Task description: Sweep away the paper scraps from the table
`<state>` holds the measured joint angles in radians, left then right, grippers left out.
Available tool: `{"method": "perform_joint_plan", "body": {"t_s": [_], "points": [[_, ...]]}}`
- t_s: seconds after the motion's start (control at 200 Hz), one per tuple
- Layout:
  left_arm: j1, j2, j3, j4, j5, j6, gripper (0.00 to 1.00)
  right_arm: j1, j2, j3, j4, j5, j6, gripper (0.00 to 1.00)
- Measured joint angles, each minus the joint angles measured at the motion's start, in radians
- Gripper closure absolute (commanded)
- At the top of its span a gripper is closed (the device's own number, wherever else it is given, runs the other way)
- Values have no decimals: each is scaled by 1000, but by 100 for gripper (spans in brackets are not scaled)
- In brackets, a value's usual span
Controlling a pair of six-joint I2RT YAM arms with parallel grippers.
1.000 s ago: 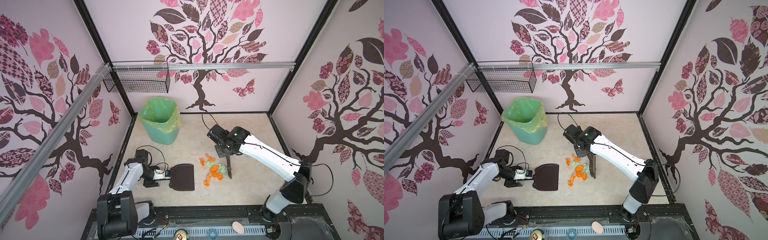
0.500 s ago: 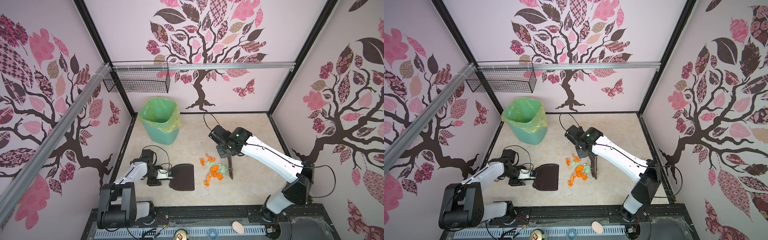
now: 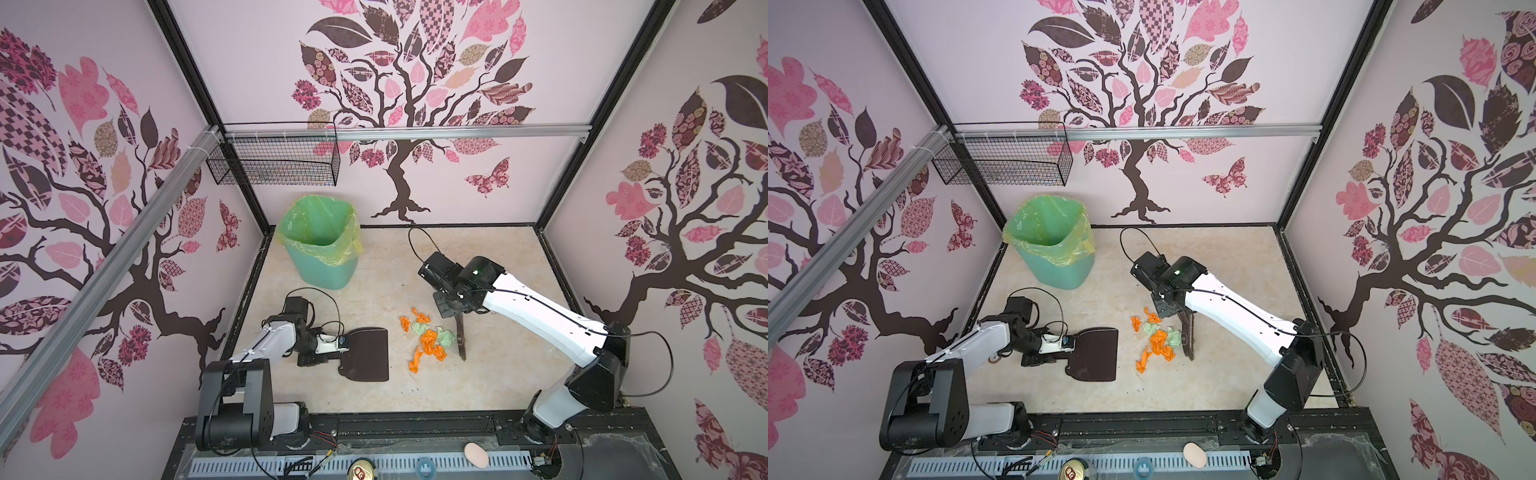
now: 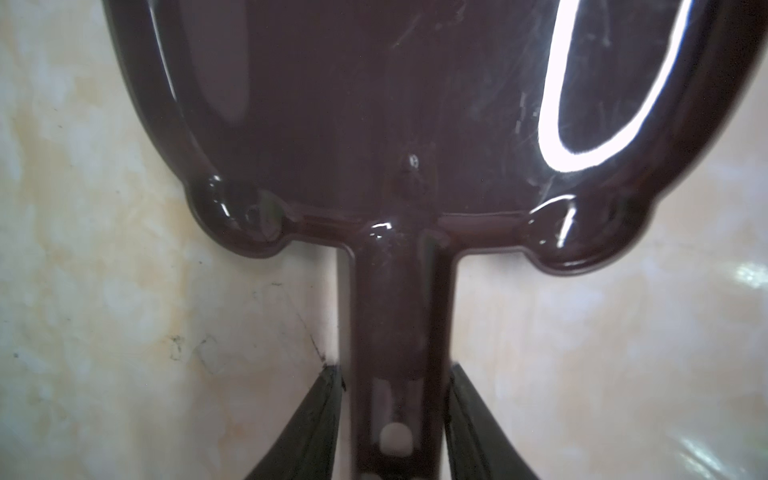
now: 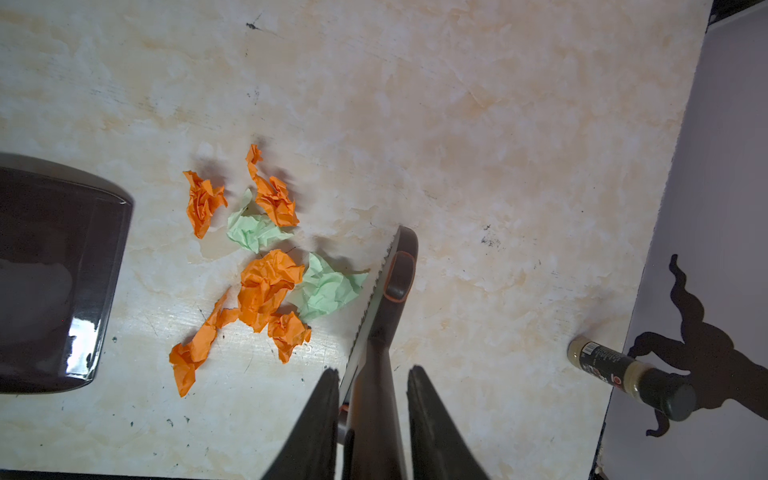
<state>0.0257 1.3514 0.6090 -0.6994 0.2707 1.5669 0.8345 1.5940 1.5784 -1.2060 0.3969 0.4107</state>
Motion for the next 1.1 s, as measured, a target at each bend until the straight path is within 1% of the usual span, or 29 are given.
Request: {"method": "perform_joint_plan", "body": {"t_s": [0.075, 0.145, 0.355, 0.46, 0.565, 0.645, 0.795, 0.855, 0.945, 1.01, 1.095], "points": [[-1, 0, -2, 19, 8, -6, 73, 0, 0, 0, 0, -1, -1, 100], [-2, -2, -3, 29, 11, -10, 75, 0, 0, 0, 0, -1, -4, 100], [11, -16, -3, 25, 11, -19, 76, -16, 2, 5, 18, -4, -47, 100], [34, -24, -1, 3, -7, -14, 76, -59, 20, 55, 19, -12, -102, 100], [42, -31, 11, -37, -40, -1, 76, -106, 76, 164, 13, -5, -162, 100], [42, -39, 35, -71, -63, 11, 76, -131, 147, 272, 4, 0, -236, 100], [41, -32, 121, -122, -104, 17, 77, -129, 308, 479, -11, -8, -416, 100], [41, -21, 148, -130, -114, 12, 77, -130, 385, 585, -23, -5, -462, 100], [41, -17, 158, -137, -123, 5, 77, -141, 470, 744, -19, -58, -467, 100], [41, -22, 157, -150, -128, 5, 77, -168, 509, 859, -5, -129, -421, 100], [41, -42, 147, -150, -129, 5, 78, -197, 511, 921, 37, -184, -334, 100]]}}
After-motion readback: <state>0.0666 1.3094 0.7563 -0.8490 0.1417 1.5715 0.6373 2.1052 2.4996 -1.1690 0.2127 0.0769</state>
